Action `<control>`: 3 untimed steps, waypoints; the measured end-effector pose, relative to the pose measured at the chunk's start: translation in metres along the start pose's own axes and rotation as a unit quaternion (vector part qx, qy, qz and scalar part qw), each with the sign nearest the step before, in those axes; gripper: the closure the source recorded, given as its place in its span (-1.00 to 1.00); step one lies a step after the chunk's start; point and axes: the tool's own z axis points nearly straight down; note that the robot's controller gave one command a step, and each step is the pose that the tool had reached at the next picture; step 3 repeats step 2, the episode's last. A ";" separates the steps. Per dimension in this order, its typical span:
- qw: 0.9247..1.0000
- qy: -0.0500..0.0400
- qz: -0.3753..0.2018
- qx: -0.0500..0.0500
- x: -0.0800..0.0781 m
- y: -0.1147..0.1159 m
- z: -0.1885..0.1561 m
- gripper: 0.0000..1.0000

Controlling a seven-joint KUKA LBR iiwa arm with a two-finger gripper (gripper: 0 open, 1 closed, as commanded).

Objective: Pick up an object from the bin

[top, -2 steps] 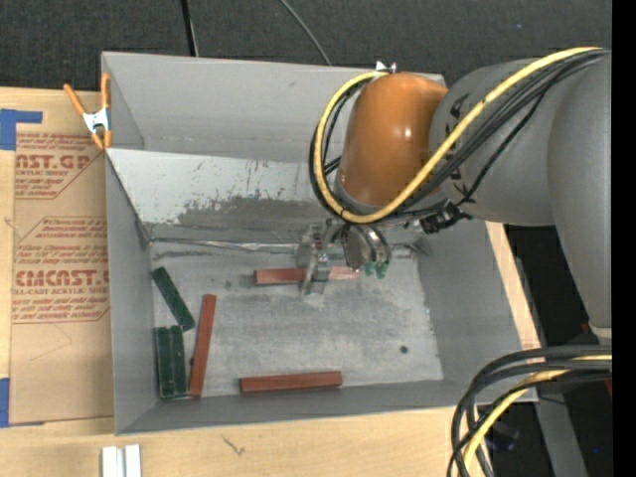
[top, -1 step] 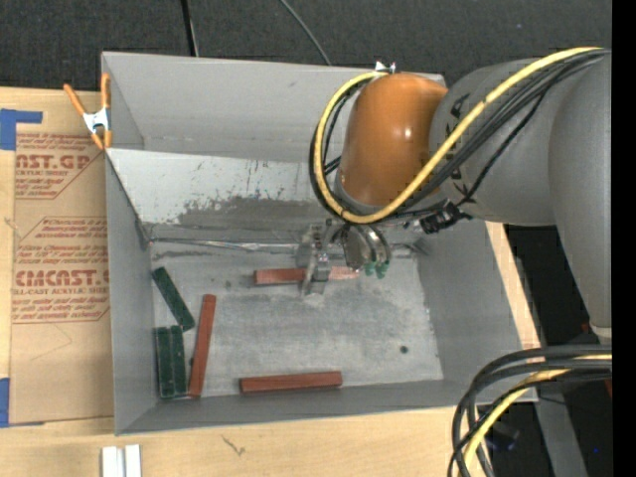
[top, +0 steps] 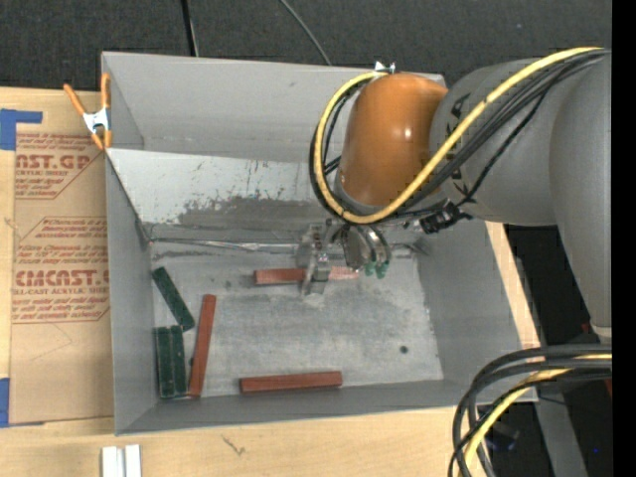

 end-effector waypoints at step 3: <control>1.000 0.000 0.007 0.000 0.022 -0.005 -0.052 1.00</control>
Offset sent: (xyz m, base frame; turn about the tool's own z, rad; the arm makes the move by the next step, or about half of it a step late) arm -0.0220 -0.0059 0.0519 0.0164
